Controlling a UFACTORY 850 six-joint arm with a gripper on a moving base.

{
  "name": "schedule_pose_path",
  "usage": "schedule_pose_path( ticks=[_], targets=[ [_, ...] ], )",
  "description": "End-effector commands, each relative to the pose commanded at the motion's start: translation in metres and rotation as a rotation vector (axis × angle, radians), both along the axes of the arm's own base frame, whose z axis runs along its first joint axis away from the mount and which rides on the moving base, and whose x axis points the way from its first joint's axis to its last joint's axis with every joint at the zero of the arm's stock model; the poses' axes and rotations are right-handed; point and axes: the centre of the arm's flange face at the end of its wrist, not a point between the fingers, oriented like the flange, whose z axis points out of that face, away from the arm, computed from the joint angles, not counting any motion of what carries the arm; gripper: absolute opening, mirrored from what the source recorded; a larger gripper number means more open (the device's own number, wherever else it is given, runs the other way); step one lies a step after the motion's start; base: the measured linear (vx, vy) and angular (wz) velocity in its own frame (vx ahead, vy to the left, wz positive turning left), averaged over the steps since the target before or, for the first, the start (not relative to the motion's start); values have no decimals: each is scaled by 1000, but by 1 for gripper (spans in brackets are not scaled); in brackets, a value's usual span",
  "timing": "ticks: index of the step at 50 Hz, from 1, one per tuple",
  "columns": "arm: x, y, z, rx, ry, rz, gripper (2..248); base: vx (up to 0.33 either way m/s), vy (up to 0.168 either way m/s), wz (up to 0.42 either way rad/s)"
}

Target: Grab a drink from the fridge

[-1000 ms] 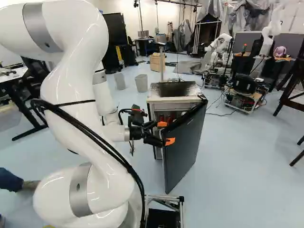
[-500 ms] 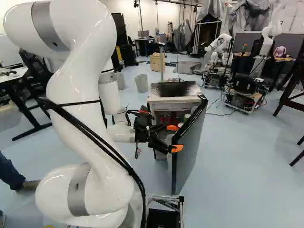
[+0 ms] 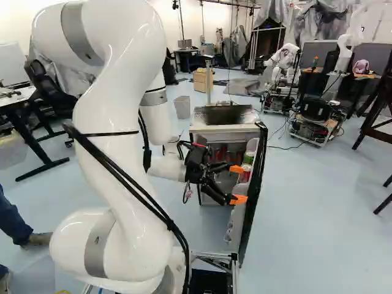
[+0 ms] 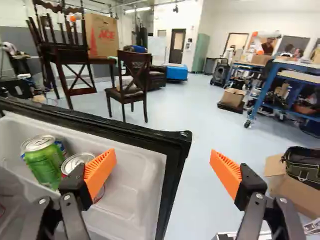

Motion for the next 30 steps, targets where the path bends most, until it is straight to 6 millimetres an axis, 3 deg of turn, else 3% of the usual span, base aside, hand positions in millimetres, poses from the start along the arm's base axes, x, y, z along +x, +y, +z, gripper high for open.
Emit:
schedule_pose_path(
  ticks=[30],
  targets=[
    [27, -73, 9, -67, -79, -224, 247, 0, 0, 0]
  ],
)
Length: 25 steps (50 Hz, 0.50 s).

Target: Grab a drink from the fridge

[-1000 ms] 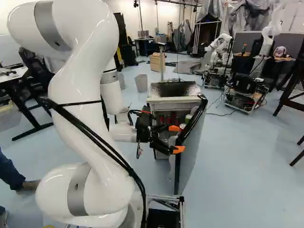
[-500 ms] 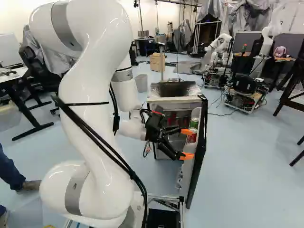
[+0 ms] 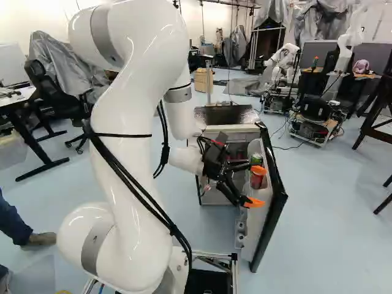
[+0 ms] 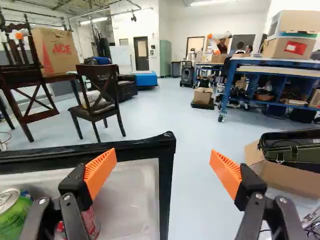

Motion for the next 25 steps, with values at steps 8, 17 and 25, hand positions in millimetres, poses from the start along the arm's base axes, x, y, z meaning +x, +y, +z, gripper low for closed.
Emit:
schedule_pose_path(
  ticks=[8, 17, 25],
  targets=[
    [10, -20, 1, -7, -29, -49, 247, 0, 0, 0],
    [20, -44, 3, -17, -60, -100, 247, 0, 0, 0],
    [28, -64, 4, -26, -87, -142, 247, 0, 0, 0]
  ],
)
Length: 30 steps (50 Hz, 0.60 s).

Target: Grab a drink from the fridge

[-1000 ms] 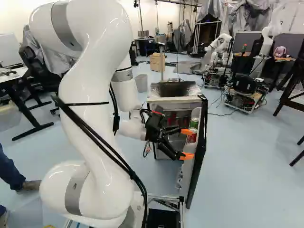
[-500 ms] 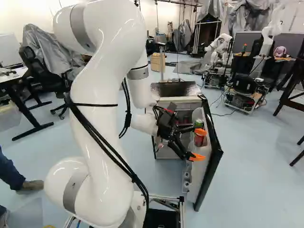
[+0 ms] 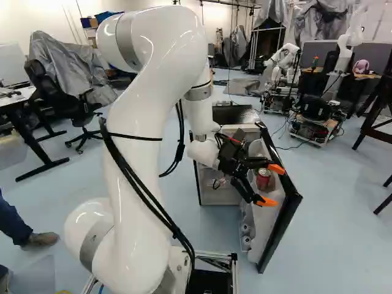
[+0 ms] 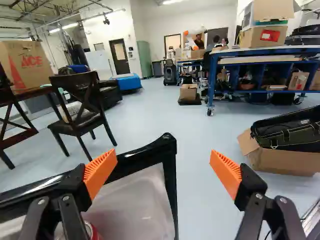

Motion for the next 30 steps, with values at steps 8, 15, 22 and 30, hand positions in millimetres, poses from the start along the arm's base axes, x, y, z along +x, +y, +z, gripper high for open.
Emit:
schedule_pose_path(
  ticks=[8, 15, 22, 30],
  targets=[
    [8, -21, 1, -10, -26, -40, 247, 0, 0, 0],
    [14, -39, 2, -20, -48, -73, 247, 0, 0, 0],
    [18, -55, 3, -29, -67, -102, 247, 0, 0, 0],
    [17, -59, 3, -31, -68, -104, 247, 0, 0, 0]
  ],
)
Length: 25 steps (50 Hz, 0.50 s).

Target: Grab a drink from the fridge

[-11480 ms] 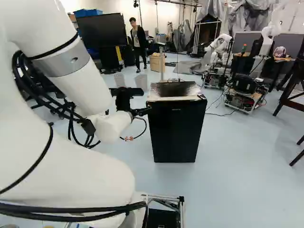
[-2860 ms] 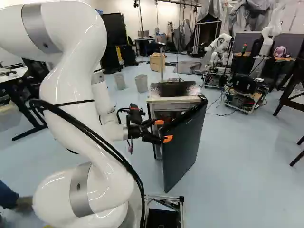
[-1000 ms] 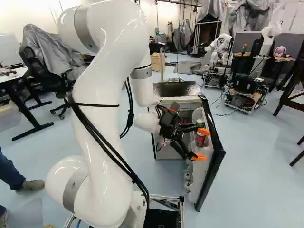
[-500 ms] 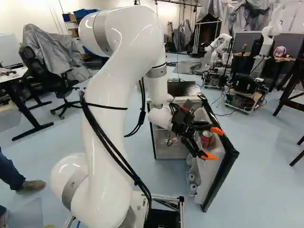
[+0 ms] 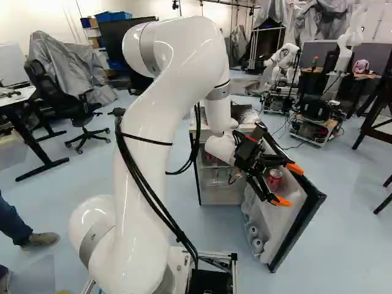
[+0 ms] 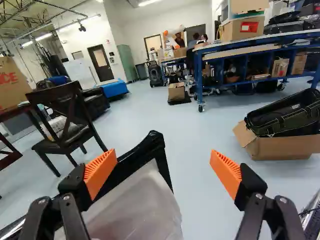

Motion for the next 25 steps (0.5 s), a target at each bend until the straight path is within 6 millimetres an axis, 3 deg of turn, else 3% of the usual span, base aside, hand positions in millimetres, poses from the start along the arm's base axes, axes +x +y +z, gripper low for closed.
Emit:
schedule_pose_path(
  ticks=[25],
  targets=[
    [-26, 31, 2, 6, 91, 260, 247, 0, 0, 0]
  ],
)
